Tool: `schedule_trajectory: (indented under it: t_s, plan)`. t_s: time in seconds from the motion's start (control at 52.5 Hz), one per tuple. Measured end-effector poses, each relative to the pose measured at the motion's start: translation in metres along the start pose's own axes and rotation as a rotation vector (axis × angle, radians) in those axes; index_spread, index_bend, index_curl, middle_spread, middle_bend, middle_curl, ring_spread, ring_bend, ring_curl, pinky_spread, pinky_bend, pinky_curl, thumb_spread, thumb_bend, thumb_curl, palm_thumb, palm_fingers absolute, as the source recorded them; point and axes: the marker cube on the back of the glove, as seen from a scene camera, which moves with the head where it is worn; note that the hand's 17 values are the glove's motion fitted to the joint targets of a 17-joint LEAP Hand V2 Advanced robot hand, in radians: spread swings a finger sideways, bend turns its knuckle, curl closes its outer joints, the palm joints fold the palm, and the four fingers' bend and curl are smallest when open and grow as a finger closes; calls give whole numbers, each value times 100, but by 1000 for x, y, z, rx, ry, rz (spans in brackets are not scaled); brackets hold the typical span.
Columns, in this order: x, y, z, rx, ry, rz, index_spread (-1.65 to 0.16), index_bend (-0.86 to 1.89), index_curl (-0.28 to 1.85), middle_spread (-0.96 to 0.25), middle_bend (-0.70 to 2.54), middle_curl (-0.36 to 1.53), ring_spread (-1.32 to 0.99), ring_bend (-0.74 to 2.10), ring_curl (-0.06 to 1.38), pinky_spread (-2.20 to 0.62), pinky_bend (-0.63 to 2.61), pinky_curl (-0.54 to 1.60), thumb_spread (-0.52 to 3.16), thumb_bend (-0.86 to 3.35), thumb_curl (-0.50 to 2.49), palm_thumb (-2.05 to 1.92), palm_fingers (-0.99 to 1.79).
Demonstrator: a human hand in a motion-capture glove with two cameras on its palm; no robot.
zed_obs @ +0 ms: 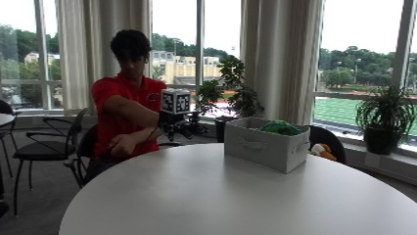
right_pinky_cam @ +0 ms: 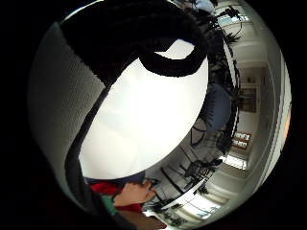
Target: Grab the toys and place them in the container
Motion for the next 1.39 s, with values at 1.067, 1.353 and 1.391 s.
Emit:
schedule_trajectory:
  t_s: [1.067,1.353,1.391]
  plan:
    - [-29,11,20,3,-14,-20,-40,15,24,-12,13,19,-2,20,35,12,107,32,116,-4,25,-4,-14]
    - [-32,11,22,26,-19,-30,-41,15,25,-12,13,19,-3,20,36,12,105,32,116,-4,25,-4,-14]
    - [-31,9,20,33,-21,-34,-40,15,25,-12,13,19,-3,20,36,12,105,32,116,-4,25,-4,-14]
